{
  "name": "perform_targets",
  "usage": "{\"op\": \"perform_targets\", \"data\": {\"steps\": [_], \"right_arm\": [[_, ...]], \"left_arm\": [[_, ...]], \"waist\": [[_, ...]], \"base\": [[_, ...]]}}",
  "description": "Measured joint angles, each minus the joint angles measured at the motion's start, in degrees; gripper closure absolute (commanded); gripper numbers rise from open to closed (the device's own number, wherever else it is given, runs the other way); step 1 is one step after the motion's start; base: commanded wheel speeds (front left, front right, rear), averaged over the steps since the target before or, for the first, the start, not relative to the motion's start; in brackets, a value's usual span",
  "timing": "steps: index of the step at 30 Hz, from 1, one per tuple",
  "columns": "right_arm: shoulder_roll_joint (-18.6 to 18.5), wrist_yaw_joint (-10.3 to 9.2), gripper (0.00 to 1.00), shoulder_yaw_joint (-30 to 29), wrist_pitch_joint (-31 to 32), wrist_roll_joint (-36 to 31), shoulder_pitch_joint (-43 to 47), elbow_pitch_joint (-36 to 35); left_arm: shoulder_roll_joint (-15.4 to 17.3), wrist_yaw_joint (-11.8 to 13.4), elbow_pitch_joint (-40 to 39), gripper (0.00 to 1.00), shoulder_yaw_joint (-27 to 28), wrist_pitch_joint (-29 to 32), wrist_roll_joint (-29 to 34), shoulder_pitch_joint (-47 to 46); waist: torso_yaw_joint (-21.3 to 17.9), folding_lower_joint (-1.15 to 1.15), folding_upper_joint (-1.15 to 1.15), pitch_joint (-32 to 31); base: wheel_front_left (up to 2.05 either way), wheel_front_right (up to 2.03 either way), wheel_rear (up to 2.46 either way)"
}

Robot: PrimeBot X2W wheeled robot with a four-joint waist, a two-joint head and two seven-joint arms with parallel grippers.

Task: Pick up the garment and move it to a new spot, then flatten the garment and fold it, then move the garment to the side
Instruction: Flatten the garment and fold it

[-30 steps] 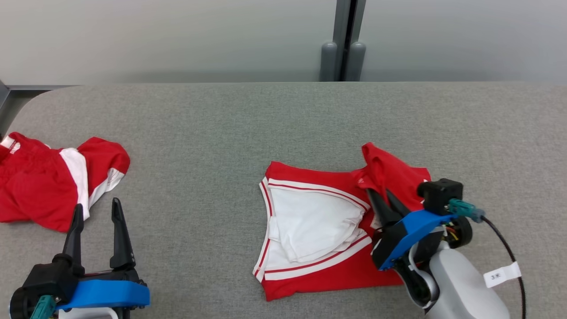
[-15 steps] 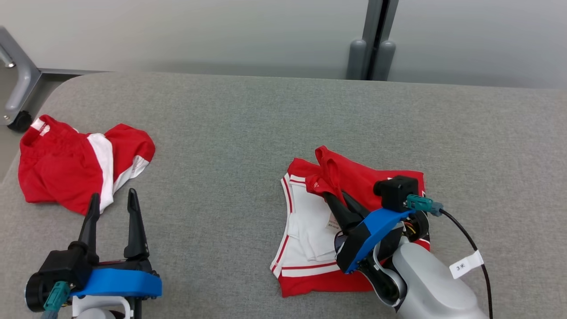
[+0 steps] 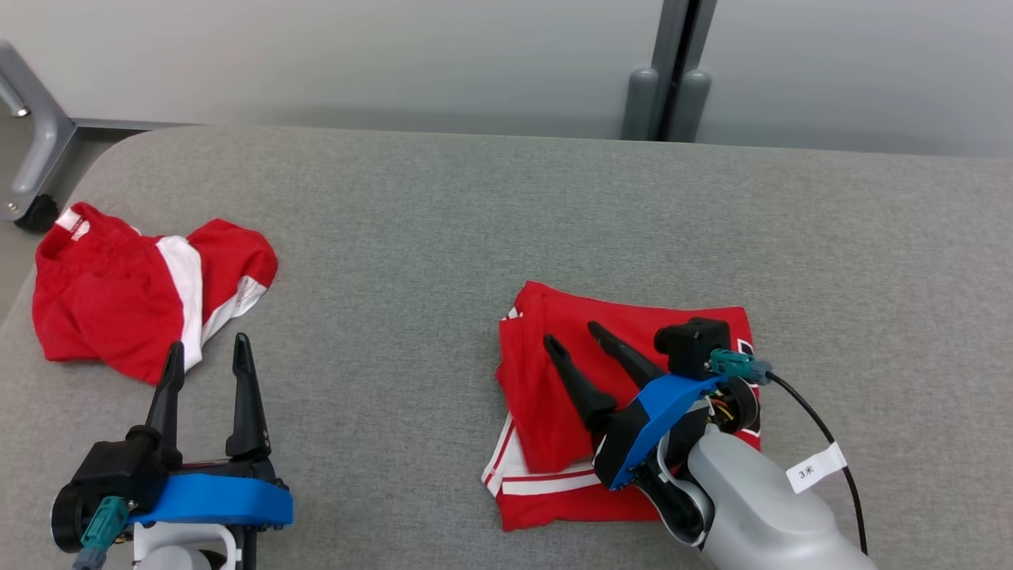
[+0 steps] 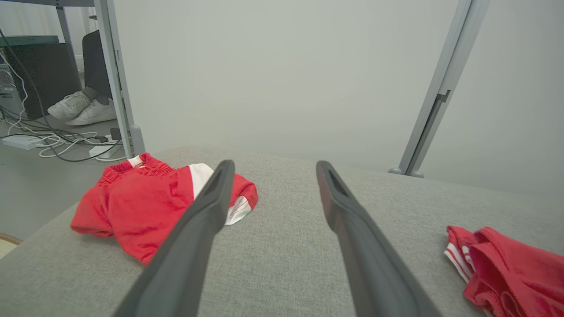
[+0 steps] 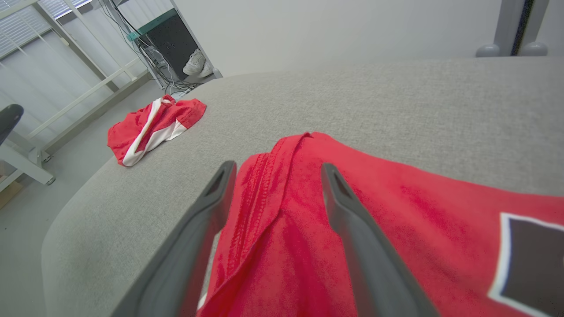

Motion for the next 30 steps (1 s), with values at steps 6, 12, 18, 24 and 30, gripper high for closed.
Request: {"op": "perform_targets", "data": {"steps": [6, 12, 18, 24, 30], "right_arm": [[-0.3, 0.00, 0.00, -3.2, -1.8, -2.9, -1.1, 0.9], [-4.4, 0.00, 0.00, -12.2, -2.1, -10.3, 0.7, -7.2], [-4.8, 0.00, 0.00, -23.4, -2.1, -18.7, 9.6, -18.7], [-3.0, 0.00, 0.00, -31.0, -2.1, -24.6, 17.4, -26.3], [-1.0, 0.00, 0.00, -35.9, -1.2, -28.6, 24.1, -31.5]], "left_arm": [[0.0, 0.0, -0.4, 0.00, 0.7, 0.0, 0.0, 0.7], [0.0, 0.0, -1.1, 0.00, 1.2, 0.0, 0.2, 1.2], [0.1, 0.0, -1.5, 0.00, 1.2, 0.0, 0.6, 2.1], [0.2, 0.0, -2.1, 0.00, 1.2, 0.0, 1.1, 2.3], [0.2, 0.0, -2.3, 0.00, 1.2, 0.0, 1.5, 3.2]], "waist": [[-2.3, 0.00, 0.00, -0.6], [-4.7, 0.00, 0.00, -1.4], [-6.5, 0.00, 0.00, -2.1], [-7.2, 0.00, 0.00, -2.7], [-7.2, 0.00, 0.00, -3.4]], "base": [[0.00, 0.00, 0.00], [0.00, 0.00, 0.00], [0.00, 0.00, 0.00], [0.00, 0.00, 0.00], [0.00, 0.00, 0.00]]}}
